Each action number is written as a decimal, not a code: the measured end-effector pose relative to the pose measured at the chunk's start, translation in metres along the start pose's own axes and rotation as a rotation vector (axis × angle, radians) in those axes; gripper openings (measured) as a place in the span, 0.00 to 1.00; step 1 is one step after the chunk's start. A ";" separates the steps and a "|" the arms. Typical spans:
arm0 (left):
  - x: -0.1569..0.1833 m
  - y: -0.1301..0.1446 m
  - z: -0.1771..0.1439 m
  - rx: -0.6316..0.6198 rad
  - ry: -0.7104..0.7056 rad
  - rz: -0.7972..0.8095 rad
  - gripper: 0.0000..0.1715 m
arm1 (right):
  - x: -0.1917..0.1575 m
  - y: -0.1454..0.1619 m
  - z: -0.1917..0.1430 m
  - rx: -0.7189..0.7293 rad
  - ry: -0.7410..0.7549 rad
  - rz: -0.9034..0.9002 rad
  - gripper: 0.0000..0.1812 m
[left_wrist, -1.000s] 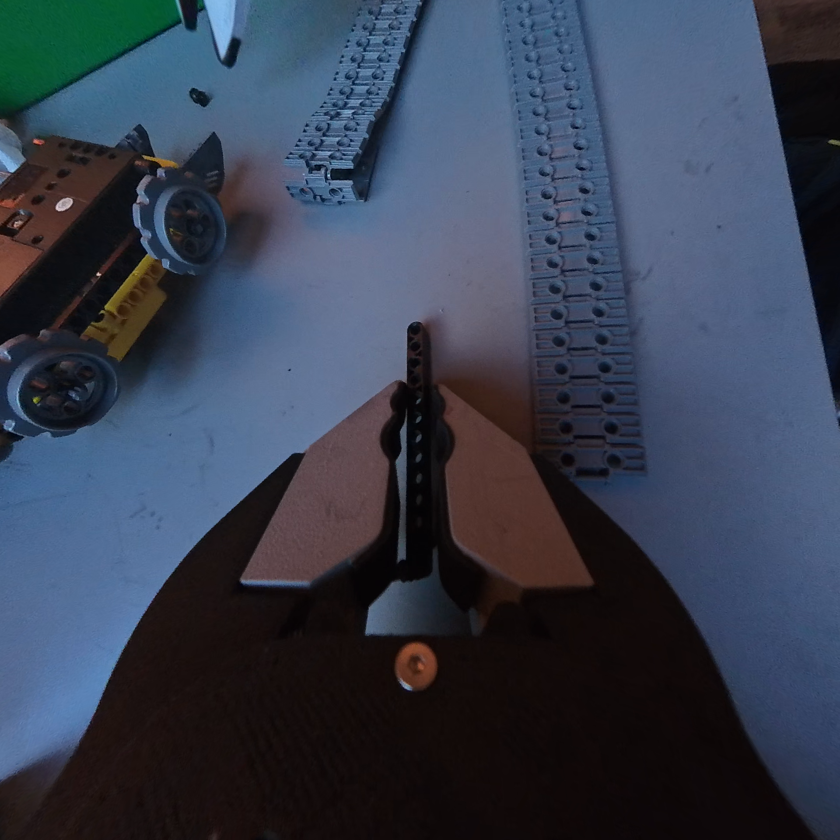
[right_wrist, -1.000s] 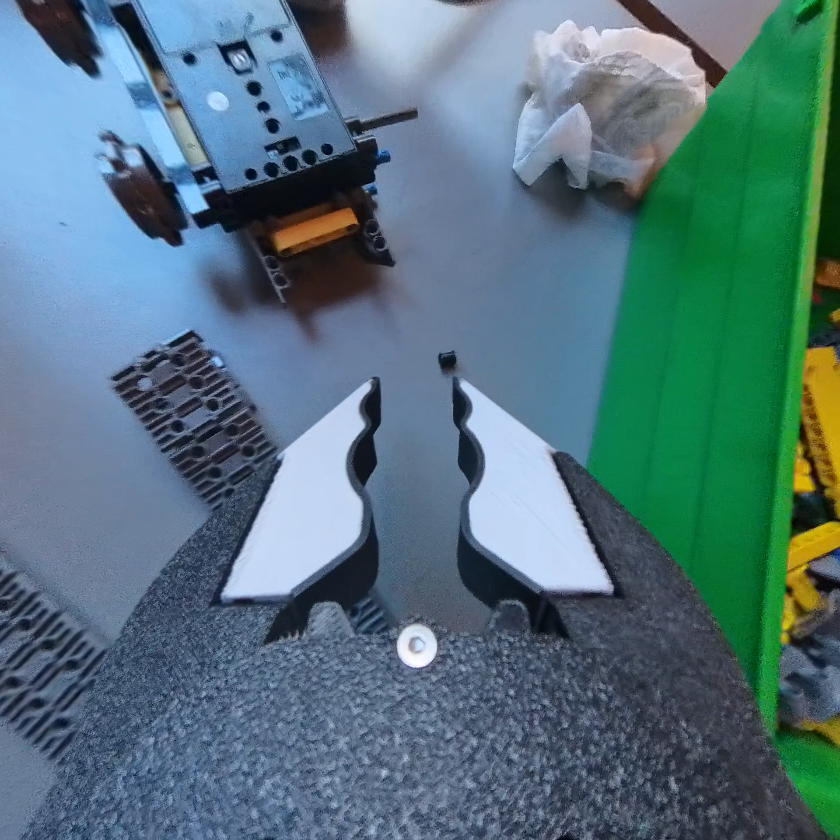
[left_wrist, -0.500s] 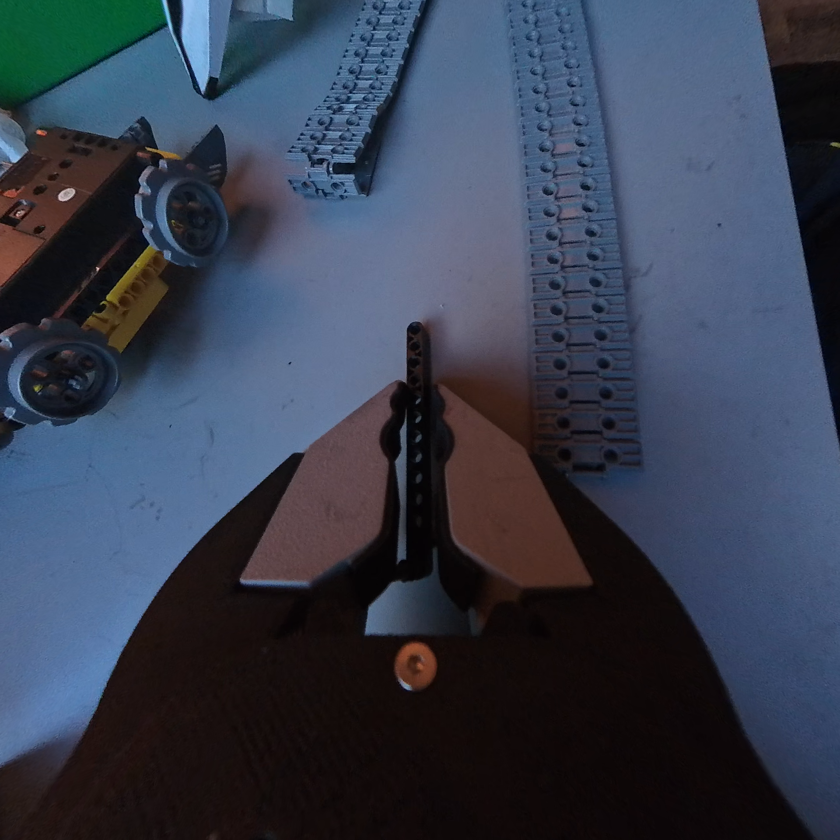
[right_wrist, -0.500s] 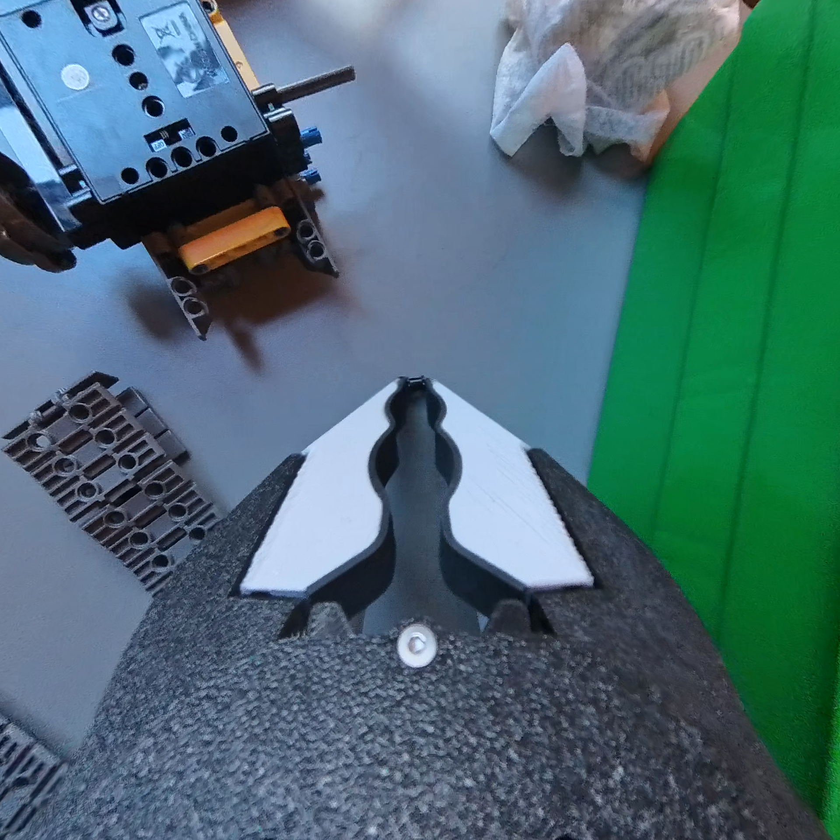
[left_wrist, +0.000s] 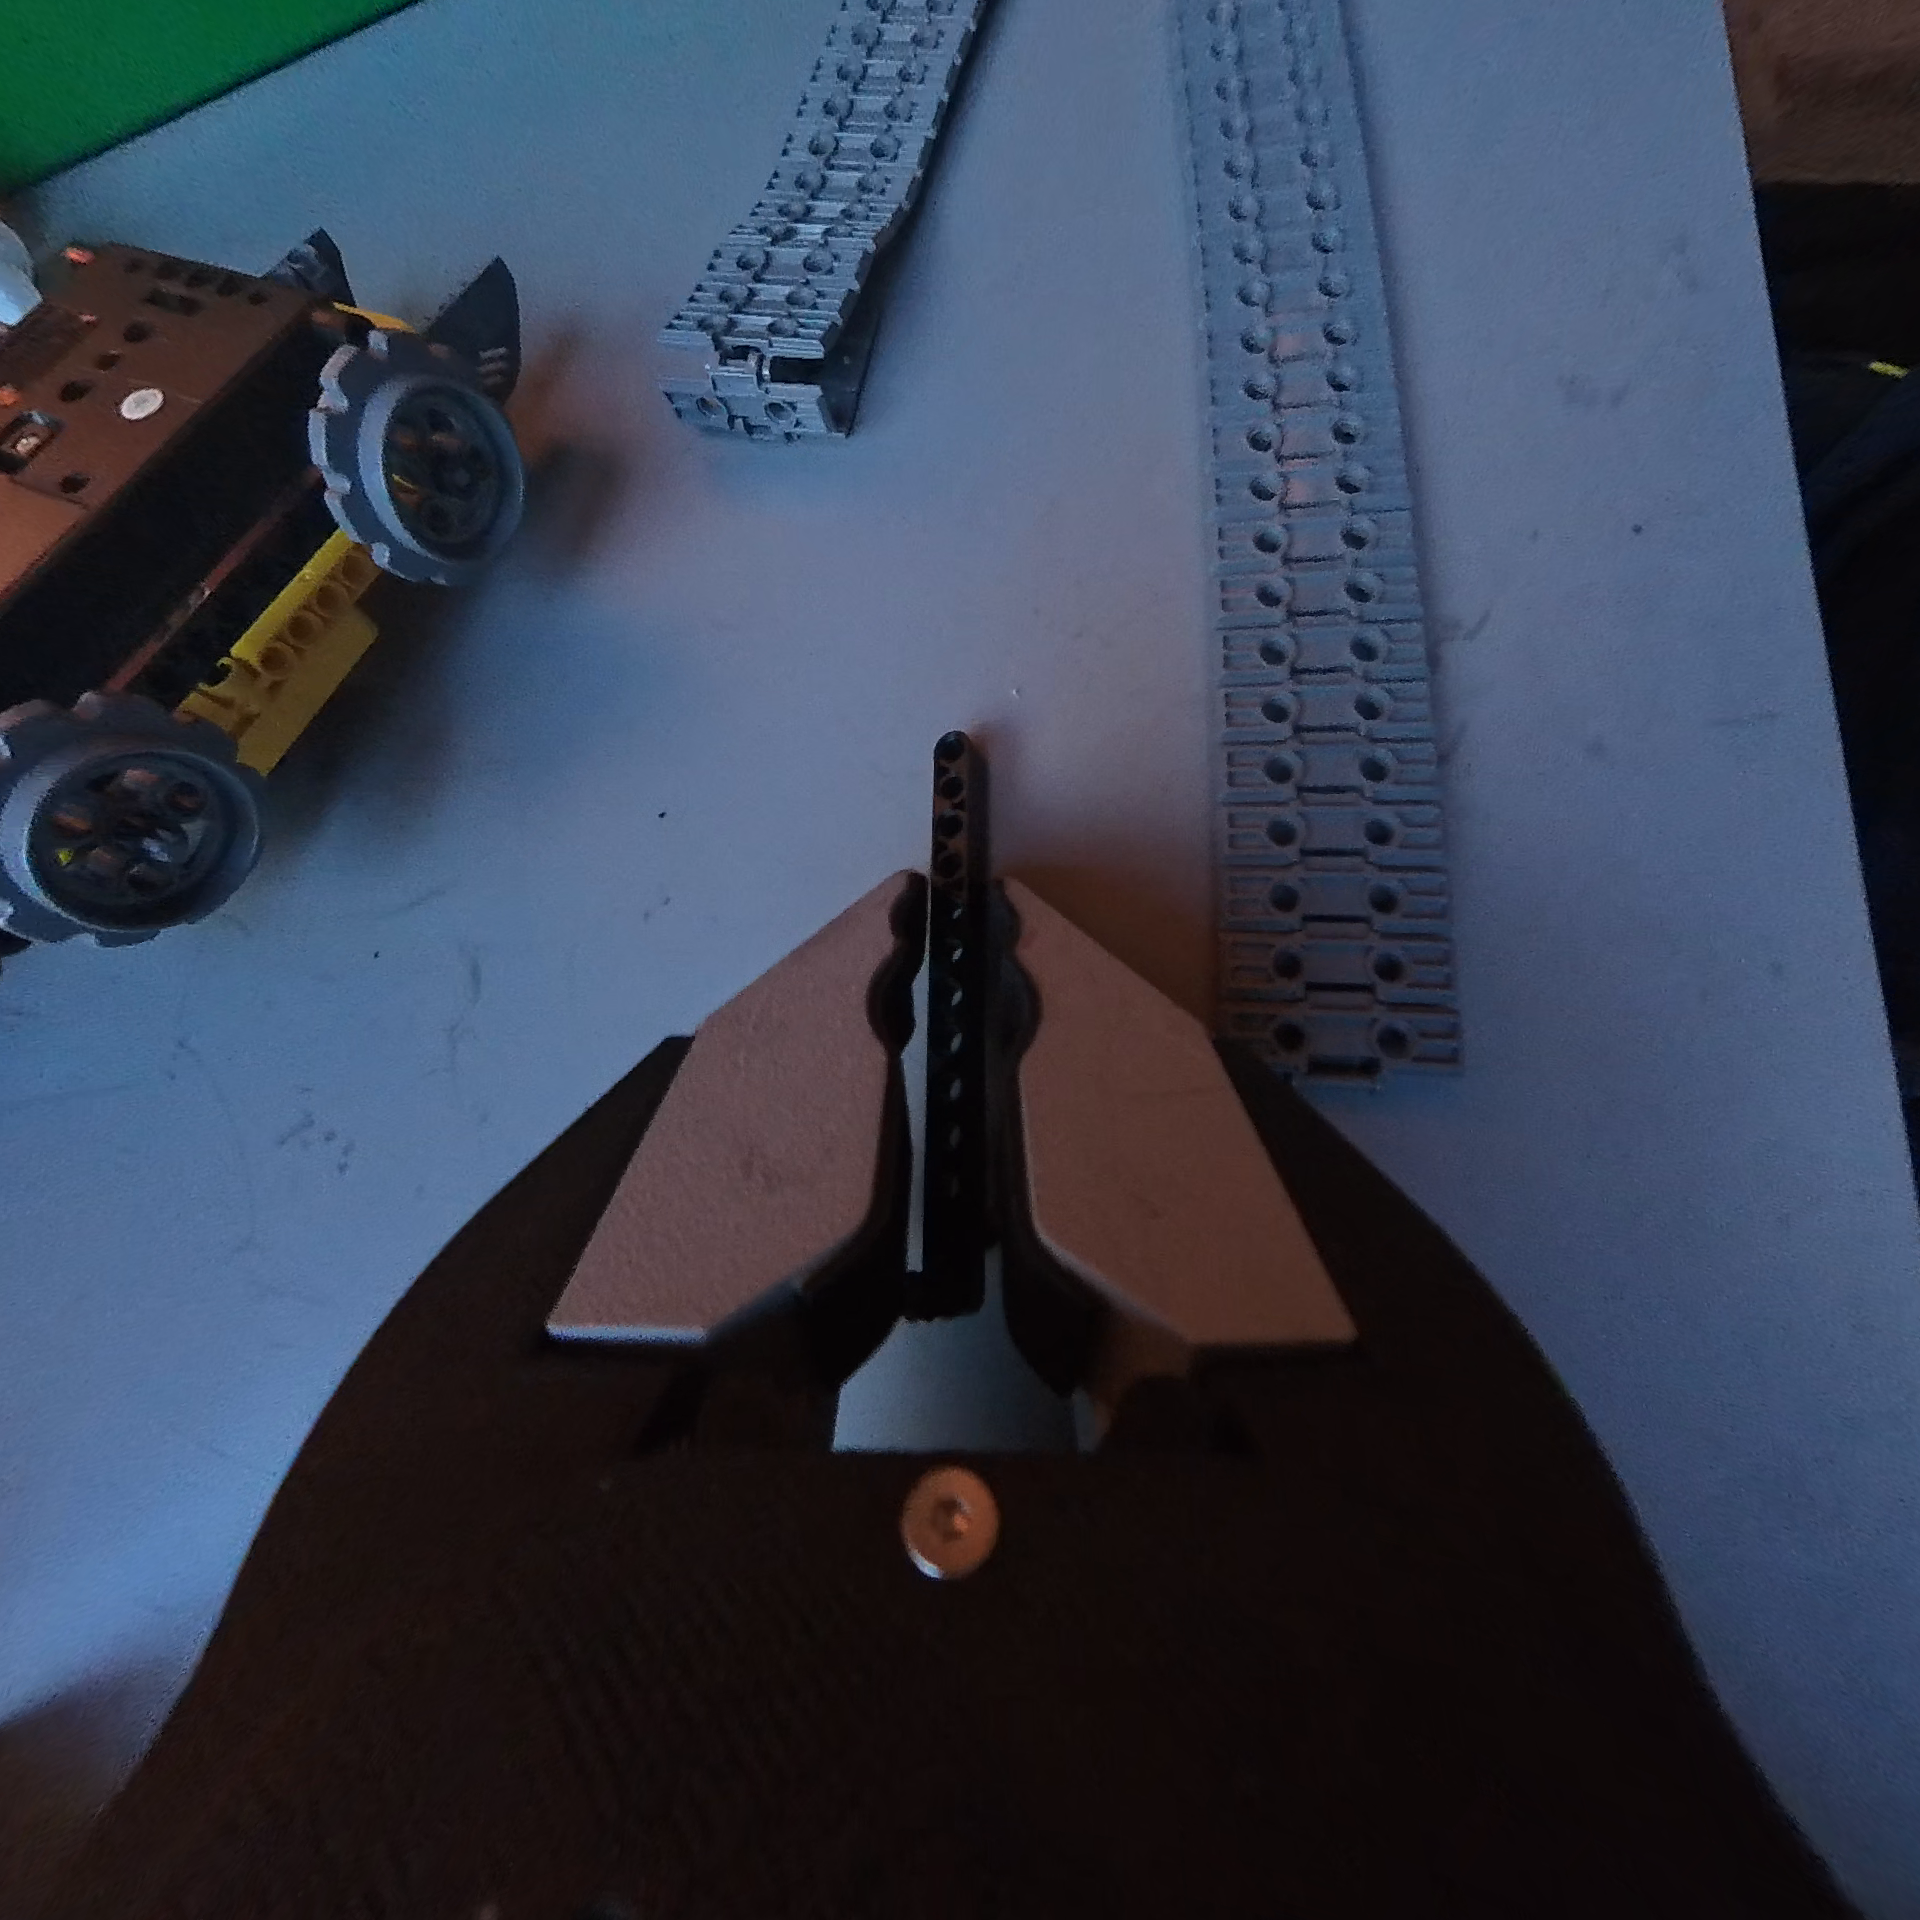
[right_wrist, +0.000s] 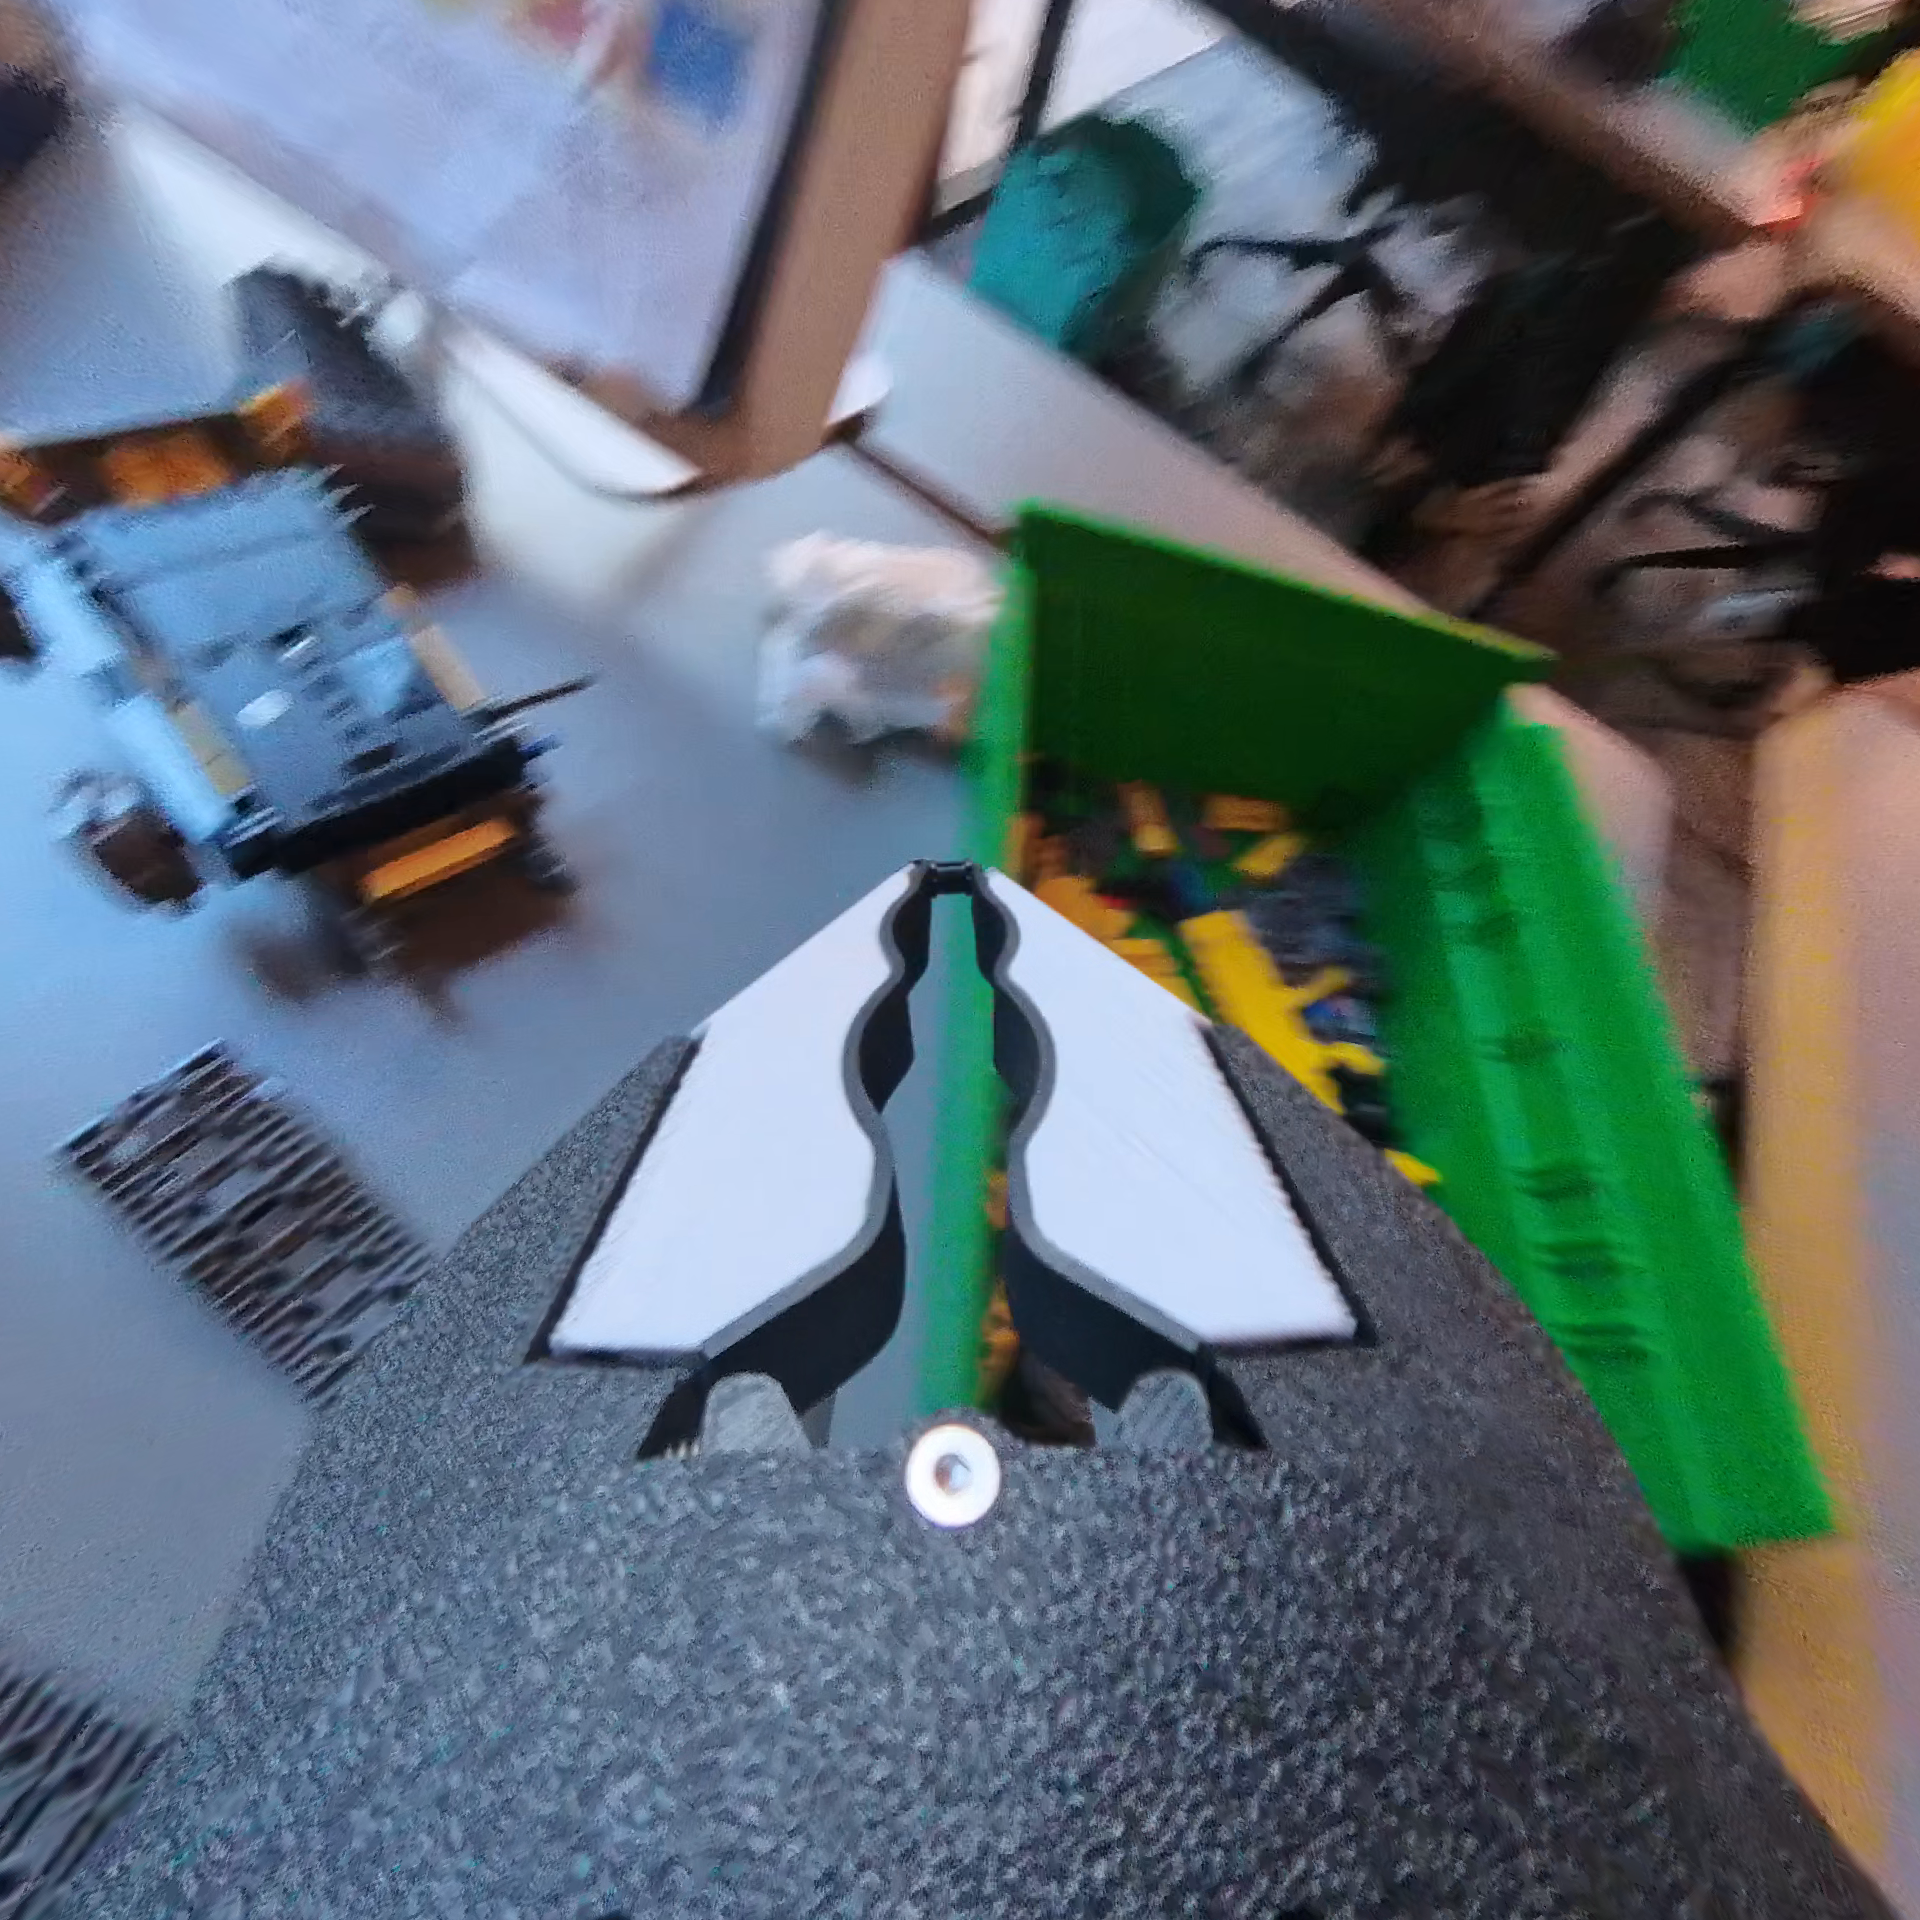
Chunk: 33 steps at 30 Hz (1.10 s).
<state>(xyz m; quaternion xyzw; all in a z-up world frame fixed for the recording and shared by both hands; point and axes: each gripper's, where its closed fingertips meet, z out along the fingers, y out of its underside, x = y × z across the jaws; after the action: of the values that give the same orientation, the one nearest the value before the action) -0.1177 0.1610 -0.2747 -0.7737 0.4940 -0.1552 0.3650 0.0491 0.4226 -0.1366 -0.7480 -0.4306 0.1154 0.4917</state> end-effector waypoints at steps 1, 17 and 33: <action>0.000 0.000 0.000 0.000 0.003 -0.009 0.05 | 0.022 -0.002 -0.004 -0.001 0.025 0.033 0.02; -0.037 -0.011 -0.038 0.199 -0.089 -0.180 0.18 | -0.041 -0.011 -0.024 0.035 -0.275 0.074 0.12; -0.078 0.031 -0.076 0.235 -0.185 -0.390 0.15 | -0.352 0.049 0.019 -0.149 -0.874 -0.495 0.17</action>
<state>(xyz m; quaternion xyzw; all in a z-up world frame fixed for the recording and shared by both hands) -0.2202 0.1908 -0.2353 -0.8175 0.2784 -0.2078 0.4594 -0.1483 0.1610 -0.2747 -0.5383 -0.7677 0.2665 0.2232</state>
